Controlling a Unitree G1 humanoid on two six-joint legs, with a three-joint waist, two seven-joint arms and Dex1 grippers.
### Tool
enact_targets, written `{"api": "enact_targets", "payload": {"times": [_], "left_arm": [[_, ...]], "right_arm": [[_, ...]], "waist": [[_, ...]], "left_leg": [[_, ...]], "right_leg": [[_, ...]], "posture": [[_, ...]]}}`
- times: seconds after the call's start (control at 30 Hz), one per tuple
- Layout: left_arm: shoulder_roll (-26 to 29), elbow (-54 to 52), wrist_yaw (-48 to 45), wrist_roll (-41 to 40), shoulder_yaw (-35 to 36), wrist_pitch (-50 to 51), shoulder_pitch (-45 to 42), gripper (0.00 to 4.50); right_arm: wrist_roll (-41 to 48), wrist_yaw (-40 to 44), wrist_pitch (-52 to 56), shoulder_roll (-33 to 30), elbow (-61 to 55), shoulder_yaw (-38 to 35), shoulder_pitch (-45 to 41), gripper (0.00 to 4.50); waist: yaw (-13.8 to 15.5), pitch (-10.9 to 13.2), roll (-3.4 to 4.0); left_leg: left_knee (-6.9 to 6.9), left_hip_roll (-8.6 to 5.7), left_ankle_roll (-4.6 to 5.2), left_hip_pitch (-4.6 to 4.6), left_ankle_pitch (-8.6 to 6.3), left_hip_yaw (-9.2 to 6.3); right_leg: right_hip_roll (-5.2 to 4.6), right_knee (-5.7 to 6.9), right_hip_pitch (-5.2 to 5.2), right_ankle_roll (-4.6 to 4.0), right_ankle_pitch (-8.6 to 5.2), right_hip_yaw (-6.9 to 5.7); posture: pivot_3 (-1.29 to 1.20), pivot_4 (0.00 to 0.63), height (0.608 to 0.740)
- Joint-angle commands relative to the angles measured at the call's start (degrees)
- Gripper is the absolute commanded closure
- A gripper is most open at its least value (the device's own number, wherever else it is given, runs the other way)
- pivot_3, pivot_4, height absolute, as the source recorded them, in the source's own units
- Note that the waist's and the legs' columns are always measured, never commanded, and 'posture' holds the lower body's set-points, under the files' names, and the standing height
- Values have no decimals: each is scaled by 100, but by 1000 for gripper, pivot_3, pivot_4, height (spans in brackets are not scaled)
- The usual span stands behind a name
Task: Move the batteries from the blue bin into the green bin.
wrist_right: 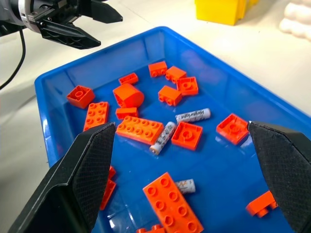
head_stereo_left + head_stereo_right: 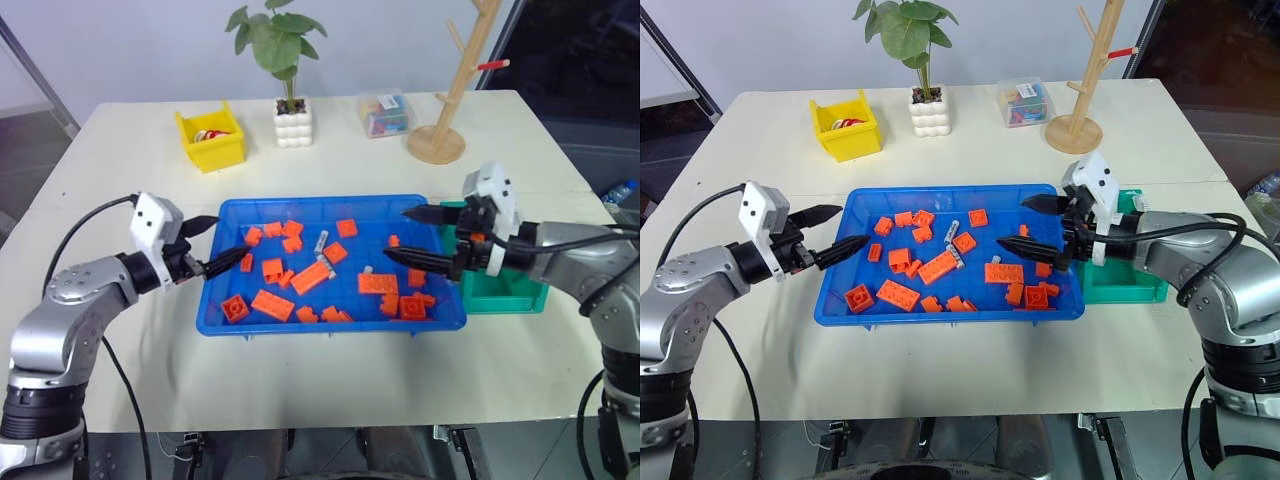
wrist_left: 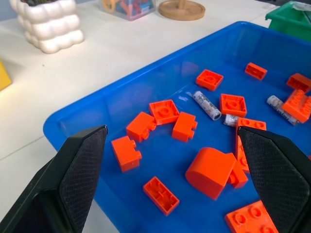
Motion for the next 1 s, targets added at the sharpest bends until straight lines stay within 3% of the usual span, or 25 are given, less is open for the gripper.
{"api": "enact_targets", "payload": {"times": [0.03,0.27,0.5,0.7,1.0], "left_arm": [[-8,-54,105,77,144,-194,-144,0],[6,191,78,208,58,-327,-345,0],[-110,189,171,263,17,-350,-452,0],[22,2,103,208,170,-303,-352,0],[-8,-62,209,203,268,-293,-278,0]], "right_arm": [[-188,261,-274,-178,16,140,-260,46],[-885,1590,-1181,-608,649,1002,-1179,46],[-1443,2179,-1819,287,1373,1911,-2243,46],[-1813,2514,-2329,1226,2143,2515,-2423,46],[-2547,2981,-3220,1859,3095,3025,-2589,46]], "waist": [[-3,0,0],[-41,1,0],[-36,2,-2],[-40,5,-12],[-51,6,-13]], "left_leg": [[0,0,0,0,0,0],[0,1,0,0,0,3],[-9,6,-1,-1,0,1],[-7,5,-2,-11,0,-2],[-8,5,-3,-7,0,-2]], "right_leg": [[0,0,0,0,0,0],[0,-4,-1,2,0,-2],[6,-3,-8,-2,3,-3],[7,1,-21,-6,7,-4],[8,2,-21,-7,7,-4]], "posture": [[0,150,740],[0,150,740],[0,150,740],[0,150,740],[0,150,740]]}}
